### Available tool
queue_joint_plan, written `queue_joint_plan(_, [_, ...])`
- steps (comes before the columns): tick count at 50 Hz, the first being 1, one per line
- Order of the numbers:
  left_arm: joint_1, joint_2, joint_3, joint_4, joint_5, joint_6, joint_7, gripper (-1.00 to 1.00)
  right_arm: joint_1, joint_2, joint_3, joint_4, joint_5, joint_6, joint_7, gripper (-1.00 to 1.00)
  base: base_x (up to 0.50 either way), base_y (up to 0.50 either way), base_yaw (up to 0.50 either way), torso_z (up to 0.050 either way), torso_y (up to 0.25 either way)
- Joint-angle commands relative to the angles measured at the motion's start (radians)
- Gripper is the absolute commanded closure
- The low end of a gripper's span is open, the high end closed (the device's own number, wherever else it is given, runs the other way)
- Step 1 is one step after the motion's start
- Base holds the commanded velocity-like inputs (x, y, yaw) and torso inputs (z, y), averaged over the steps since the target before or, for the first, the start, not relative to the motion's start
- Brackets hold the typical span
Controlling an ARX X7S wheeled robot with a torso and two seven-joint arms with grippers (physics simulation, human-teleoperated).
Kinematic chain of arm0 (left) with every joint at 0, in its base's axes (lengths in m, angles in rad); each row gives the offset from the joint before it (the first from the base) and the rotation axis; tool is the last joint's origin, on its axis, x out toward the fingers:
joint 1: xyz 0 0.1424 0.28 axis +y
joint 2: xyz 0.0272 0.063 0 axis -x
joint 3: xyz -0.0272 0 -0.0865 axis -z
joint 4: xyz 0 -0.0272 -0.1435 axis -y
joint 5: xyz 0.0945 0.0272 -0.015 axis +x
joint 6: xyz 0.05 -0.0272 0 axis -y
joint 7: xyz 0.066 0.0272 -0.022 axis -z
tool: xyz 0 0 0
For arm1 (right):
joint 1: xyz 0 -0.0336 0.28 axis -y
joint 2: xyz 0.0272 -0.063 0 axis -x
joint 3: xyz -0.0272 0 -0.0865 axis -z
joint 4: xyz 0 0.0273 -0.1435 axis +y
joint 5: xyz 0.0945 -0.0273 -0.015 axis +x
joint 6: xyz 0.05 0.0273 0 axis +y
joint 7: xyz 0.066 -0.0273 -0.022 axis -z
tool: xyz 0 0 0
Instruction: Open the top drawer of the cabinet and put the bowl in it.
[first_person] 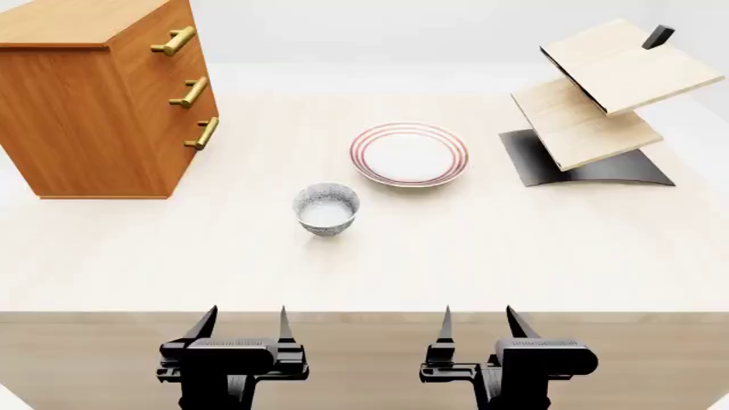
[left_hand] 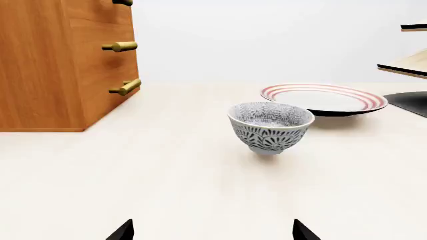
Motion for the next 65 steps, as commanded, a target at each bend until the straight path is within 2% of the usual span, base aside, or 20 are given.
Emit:
queue_joint_plan(1, [-0.001, -0.016, 0.017, 0.0, -0.022, -0.007, -0.016, -1.0, -0.001, 0.016, -0.021, -0.002, 0.014, 0.002, 0.02, -1.0, 0.0, 0.0, 0.0, 0.0, 0.0])
queue_joint_plan(11, [0.0, -0.047, 0.045, 0.012, -0.087, -0.037, -0.023, -1.0, -0.001, 0.043, -0.047, 0.003, 0.044, -0.009, 0.066, -1.0, 0.0, 0.0, 0.0, 0.037, 0.008])
queue_joint_plan(42, [0.009, -0.088, 0.092, 0.022, -0.128, 0.0, -0.066, -1.0, 0.004, 0.077, -0.08, 0.018, 0.122, -0.024, 0.118, -1.0, 0.0, 0.0, 0.0, 0.05, 0.014])
queue_joint_plan(65, [-0.005, -0.109, 0.104, 0.033, -0.17, -0.036, -0.107, -1.0, 0.016, 0.104, -0.109, 0.023, 0.149, -0.007, 0.147, -1.0, 0.01, 0.44, 0.0, 0.0, 0.0])
